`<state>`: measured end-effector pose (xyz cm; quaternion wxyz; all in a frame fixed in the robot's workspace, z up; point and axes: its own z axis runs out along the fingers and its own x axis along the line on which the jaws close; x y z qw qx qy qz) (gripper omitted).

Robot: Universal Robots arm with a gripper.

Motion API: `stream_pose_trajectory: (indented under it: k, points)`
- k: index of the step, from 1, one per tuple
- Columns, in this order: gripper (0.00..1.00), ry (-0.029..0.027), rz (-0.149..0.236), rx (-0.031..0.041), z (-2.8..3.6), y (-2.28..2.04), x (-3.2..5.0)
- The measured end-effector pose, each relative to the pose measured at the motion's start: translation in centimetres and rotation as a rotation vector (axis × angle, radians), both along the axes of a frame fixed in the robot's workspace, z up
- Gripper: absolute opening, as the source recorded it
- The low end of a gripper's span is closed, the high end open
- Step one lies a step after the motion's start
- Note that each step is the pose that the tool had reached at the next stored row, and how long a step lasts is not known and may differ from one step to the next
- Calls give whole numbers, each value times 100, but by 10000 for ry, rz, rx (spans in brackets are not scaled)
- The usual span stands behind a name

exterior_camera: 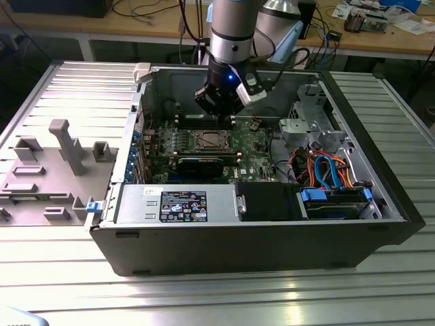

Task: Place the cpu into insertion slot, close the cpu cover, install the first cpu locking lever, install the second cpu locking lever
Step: 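Install the second cpu locking lever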

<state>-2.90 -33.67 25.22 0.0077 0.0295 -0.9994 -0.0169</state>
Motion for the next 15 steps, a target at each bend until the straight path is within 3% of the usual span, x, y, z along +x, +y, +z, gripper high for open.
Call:
stream_pose_trajectory:
  k: [3, 5, 7, 15]
  points:
    - [11, 1, -1, 0, 118, -1, 0]
    - [11, 1, 0, -1, 239, -1, 0]
    - [11, 0, 0, -1, 305, -1, 0]
    - [11, 0, 0, -1, 319, -1, 0]
